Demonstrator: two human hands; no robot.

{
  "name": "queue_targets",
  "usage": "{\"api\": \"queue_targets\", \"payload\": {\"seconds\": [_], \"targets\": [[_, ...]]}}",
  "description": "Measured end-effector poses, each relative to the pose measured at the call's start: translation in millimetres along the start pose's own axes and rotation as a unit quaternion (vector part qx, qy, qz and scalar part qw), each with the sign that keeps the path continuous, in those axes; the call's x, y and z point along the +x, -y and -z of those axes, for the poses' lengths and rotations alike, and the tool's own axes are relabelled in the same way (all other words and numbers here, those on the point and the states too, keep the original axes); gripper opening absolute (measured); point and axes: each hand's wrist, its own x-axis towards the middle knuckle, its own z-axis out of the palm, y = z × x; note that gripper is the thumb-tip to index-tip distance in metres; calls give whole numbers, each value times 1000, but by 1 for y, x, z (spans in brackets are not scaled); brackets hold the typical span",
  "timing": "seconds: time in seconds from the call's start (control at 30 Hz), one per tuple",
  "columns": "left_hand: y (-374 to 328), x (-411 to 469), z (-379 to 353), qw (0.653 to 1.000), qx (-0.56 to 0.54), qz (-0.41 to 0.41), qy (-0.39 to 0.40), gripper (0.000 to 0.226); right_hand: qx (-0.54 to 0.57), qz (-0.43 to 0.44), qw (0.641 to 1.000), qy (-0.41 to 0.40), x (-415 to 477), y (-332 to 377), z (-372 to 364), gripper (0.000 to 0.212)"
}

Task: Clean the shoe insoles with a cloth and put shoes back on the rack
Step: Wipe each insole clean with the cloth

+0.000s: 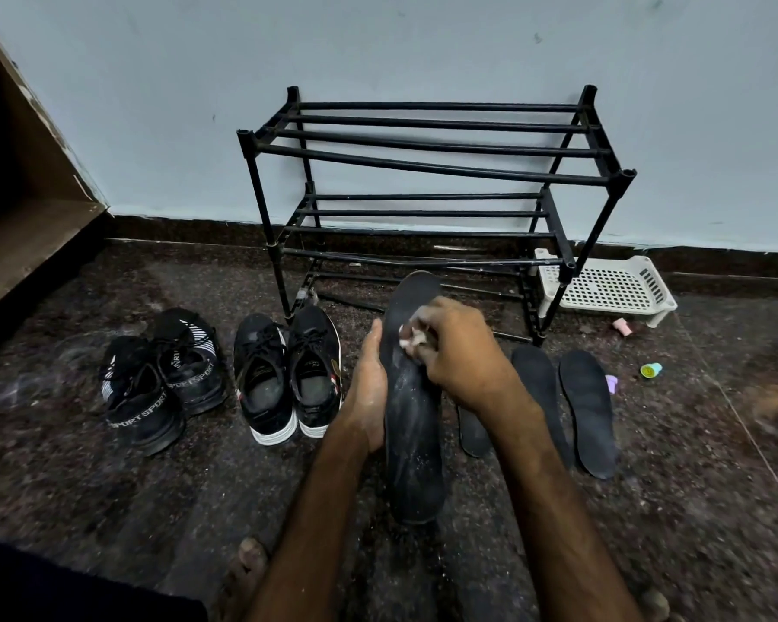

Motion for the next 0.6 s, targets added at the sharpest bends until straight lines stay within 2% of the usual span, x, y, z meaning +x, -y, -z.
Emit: {"api": "queue_targets", "payload": {"seconds": [0.07, 0.13, 0.23, 0.3, 0.37, 0.4, 0.43, 0.53, 0.57, 0.6], "targets": [[-3, 0, 1, 1000, 9, -5, 14, 65, -8, -36, 999, 16, -1, -7, 3, 18], [-1, -3, -2, 997, 70, 21, 18, 69, -18, -64, 995, -72, -2, -13, 5, 18], [6, -10, -12, 994, 92, 49, 36, 66, 7, -33, 980, -197, -1, -8, 3, 16], [8, -10, -13, 996, 69, 35, 37, 63, 52, 3, 987, -150, 1, -4, 3, 14], [5, -10, -9, 995, 82, 37, 34, 67, 52, 7, 998, -29, 0, -7, 8, 13], [4, -10, -6, 994, 98, 41, 36, 70, 34, -10, 999, 0, 0, -12, 10, 14], [4, -11, -4, 991, 117, 46, 39, 74, 17, -32, 999, -11, 0, -19, 11, 17], [6, -15, -10, 986, 146, 62, 45, 75, 12, -59, 984, -170, 0, -24, 11, 17], [9, -13, -11, 988, 133, 62, 48, 71, 28, -39, 980, -192, 0, -19, 9, 16], [10, -13, -13, 991, 103, 58, 55, 66, 44, -11, 984, -173, 2, -14, 8, 16]]}}
